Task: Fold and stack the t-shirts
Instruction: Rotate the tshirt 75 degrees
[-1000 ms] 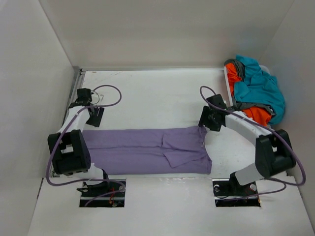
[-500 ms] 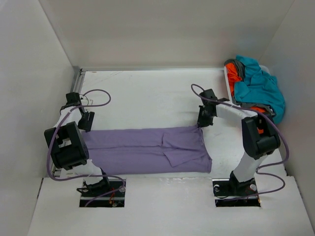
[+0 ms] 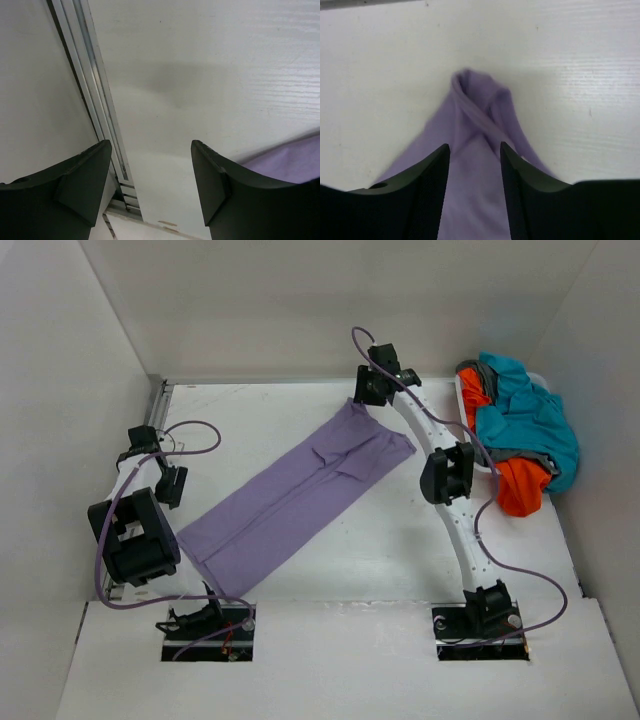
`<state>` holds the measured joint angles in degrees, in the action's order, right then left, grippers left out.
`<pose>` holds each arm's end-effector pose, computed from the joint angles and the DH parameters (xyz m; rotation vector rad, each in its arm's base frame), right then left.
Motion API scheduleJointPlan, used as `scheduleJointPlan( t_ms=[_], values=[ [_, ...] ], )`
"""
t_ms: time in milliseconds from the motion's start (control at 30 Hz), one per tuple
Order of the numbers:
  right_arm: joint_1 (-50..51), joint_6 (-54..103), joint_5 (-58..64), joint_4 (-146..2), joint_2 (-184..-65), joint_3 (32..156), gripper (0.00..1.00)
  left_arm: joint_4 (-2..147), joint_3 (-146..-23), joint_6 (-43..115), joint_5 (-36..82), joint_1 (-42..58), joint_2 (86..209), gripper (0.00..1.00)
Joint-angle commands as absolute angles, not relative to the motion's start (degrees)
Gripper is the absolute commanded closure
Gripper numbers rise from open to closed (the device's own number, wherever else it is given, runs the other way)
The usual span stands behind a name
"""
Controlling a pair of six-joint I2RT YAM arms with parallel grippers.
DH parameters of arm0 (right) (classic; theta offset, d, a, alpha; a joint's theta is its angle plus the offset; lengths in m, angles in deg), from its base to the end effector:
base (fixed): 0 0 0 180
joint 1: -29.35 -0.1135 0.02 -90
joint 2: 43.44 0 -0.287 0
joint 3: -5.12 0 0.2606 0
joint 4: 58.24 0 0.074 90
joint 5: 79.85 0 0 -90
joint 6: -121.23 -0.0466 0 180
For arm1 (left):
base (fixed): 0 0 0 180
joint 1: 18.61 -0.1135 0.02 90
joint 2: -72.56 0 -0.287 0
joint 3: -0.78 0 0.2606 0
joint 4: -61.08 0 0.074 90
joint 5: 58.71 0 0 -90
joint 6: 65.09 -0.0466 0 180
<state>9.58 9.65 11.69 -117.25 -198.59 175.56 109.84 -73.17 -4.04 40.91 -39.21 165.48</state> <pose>0.5829 0.2082 0.2195 0.0508 2.3563 0.3260 0.3029 0.1222 0.2044 0.1590 2.8203 0.4487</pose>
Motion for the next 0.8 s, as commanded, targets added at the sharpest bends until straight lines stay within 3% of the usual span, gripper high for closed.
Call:
scheduleJointPlan(
  t_ms=[0, 133, 300, 467, 767],
  values=[
    [8.74, 11.37, 14.71, -115.71, -185.54, 167.53, 0.49, 111.92, -75.99, -2.43, 41.04, -37.73, 164.14, 0.36],
    [11.45, 9.18, 17.01, -104.54, -166.98, 135.24, 0.47, 111.40, -73.97, -2.42, 40.78, -36.50, 164.05, 0.39],
    [16.29, 4.43, 14.82, -104.07, -159.90, 117.25, 0.45, 111.31, -73.44, -2.86, 40.08, -34.56, 163.53, 0.37],
    [18.58, 1.27, 9.72, -105.56, -165.33, 117.57, 0.42, 110.87, -72.65, -3.22, 40.60, -32.36, 162.30, 0.37],
    [18.93, 2.14, 8.22, -120.59, -174.04, 132.86, 0.41, 111.66, -73.09, -2.51, 40.95, -30.61, 158.87, 0.36]
  ],
)
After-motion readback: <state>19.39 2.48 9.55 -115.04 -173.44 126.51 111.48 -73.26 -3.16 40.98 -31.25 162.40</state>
